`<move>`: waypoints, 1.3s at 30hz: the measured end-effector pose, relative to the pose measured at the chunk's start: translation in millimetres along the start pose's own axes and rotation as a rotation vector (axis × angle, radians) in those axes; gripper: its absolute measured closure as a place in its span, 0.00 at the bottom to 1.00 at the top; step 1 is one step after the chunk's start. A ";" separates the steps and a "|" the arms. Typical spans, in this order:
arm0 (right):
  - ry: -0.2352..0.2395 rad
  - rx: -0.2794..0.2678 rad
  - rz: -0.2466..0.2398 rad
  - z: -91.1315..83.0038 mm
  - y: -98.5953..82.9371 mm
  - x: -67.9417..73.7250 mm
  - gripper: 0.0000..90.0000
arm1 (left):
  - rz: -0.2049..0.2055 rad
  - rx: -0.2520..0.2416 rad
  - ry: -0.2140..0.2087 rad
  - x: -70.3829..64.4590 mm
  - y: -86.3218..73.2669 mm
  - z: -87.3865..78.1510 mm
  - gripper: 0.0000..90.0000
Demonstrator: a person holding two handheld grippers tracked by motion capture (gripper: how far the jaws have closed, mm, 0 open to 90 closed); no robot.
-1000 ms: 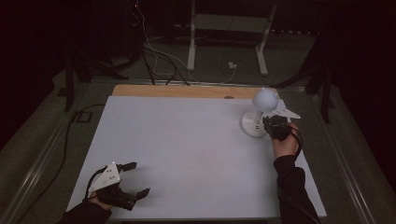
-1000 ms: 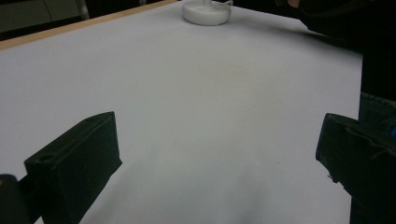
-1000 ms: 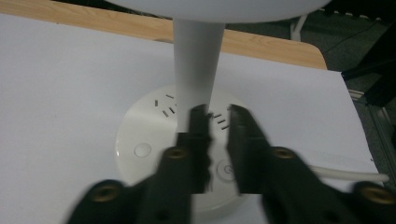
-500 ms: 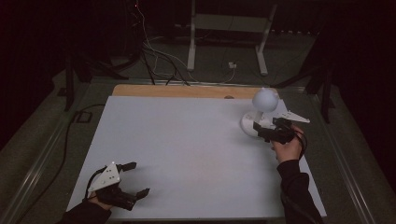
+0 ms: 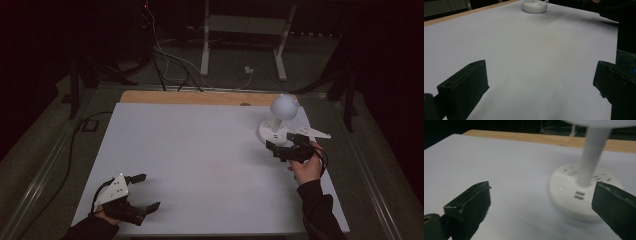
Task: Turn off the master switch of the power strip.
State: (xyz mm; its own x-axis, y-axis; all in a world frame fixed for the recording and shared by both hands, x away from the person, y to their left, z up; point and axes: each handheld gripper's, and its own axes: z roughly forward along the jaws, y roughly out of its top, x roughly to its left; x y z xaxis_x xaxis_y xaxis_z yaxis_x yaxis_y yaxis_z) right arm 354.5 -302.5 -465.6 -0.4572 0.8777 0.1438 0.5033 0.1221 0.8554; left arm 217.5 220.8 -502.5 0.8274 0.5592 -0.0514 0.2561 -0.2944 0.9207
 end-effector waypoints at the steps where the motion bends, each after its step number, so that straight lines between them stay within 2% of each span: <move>1: 0.007 0.004 -0.009 -0.7 -2.1 2.8 0.02 | 0.000 0.001 -0.001 -0.1 0.0 0.1 0.00; 8: 0.088 0.003 -0.071 -6.1 -18.2 24.0 0.02 | 0.002 0.002 -0.001 -0.3 0.1 0.1 0.00; 11: 0.130 0.014 -0.080 -7.6 -25.3 30.8 0.02 | 0.003 0.005 -0.003 -0.4 -0.1 0.4 0.00; 21: 0.219 0.016 -0.143 -17.6 -47.5 56.8 0.02 | 0.006 0.007 -0.007 -0.7 -0.2 0.4 0.00; 25: 0.246 0.008 -0.169 -20.8 -55.1 63.0 0.02 | 0.007 0.007 -0.008 -1.0 -0.1 0.5 0.00; 29: 0.275 0.025 -0.195 -23.0 -63.4 67.4 0.02 | 0.008 0.008 -0.008 -1.1 -0.2 0.5 0.00; 35: 0.274 0.081 -0.234 -24.8 -73.2 67.5 0.02 | 0.007 0.008 -0.007 -1.1 -0.1 0.5 0.00; 37: 0.294 0.093 -0.229 -26.6 -76.6 67.0 0.02 | 0.008 0.008 -0.006 -1.3 -0.1 0.7 0.00; 39: 0.290 0.106 -0.240 -28.0 -79.2 66.1 0.02 | 0.009 0.009 -0.006 -1.3 -0.1 0.8 0.00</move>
State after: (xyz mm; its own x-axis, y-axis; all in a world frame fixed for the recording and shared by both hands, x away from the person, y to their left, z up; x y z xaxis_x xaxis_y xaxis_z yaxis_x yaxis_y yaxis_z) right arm 263.8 -267.1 -509.9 -0.7522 0.6523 0.0933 0.4227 0.3691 0.8277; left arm 216.8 219.5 -502.8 0.8328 0.5517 -0.0459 0.2535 -0.3063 0.9175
